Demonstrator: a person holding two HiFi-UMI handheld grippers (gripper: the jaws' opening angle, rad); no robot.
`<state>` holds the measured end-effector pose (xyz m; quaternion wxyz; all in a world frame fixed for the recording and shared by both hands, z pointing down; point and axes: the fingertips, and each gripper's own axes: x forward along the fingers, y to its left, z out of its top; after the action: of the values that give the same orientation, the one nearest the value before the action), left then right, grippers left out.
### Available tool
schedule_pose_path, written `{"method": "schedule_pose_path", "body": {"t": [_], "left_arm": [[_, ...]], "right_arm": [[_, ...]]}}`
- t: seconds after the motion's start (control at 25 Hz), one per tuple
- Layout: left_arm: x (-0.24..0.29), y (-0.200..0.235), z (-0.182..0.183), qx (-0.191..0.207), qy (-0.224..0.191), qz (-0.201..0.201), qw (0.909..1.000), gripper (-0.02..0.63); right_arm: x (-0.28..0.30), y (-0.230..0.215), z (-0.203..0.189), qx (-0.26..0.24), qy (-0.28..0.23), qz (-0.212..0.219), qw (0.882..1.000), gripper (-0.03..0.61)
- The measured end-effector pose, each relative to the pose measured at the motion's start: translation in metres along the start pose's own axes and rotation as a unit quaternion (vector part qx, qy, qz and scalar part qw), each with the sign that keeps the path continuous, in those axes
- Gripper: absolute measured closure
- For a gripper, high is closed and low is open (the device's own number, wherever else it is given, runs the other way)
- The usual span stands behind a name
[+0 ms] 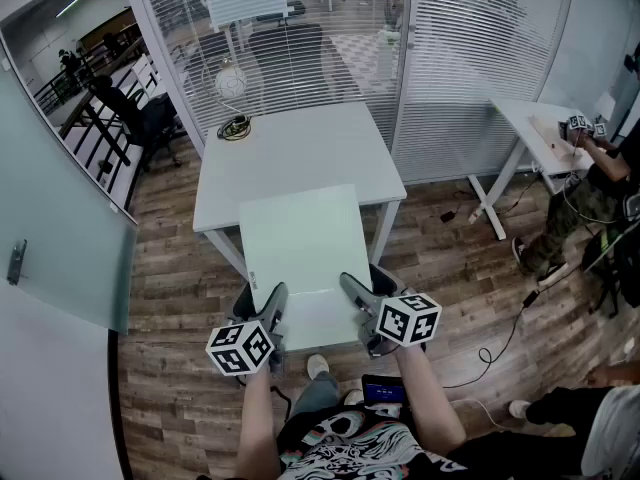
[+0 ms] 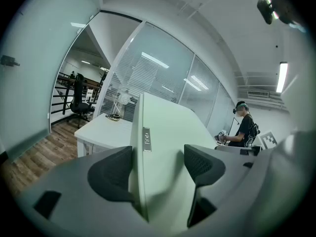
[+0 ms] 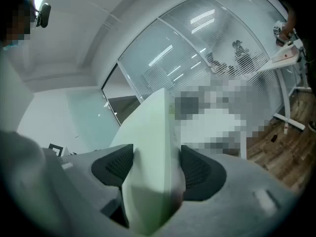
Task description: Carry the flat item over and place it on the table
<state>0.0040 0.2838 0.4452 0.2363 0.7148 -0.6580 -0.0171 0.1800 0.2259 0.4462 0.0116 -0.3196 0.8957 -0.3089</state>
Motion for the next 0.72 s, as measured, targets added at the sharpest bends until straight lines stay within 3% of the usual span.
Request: {"method": "schedule_pose_path", "body": {"t": [0.72], "left_arm": [[-0.017, 0.006, 0.001, -0.007, -0.011, 0.02, 0.9997, 0.285]], "right_arm": [[0.003, 0.013, -0.003, 0.0, 0.011, 0.022, 1.0, 0.29]]}}
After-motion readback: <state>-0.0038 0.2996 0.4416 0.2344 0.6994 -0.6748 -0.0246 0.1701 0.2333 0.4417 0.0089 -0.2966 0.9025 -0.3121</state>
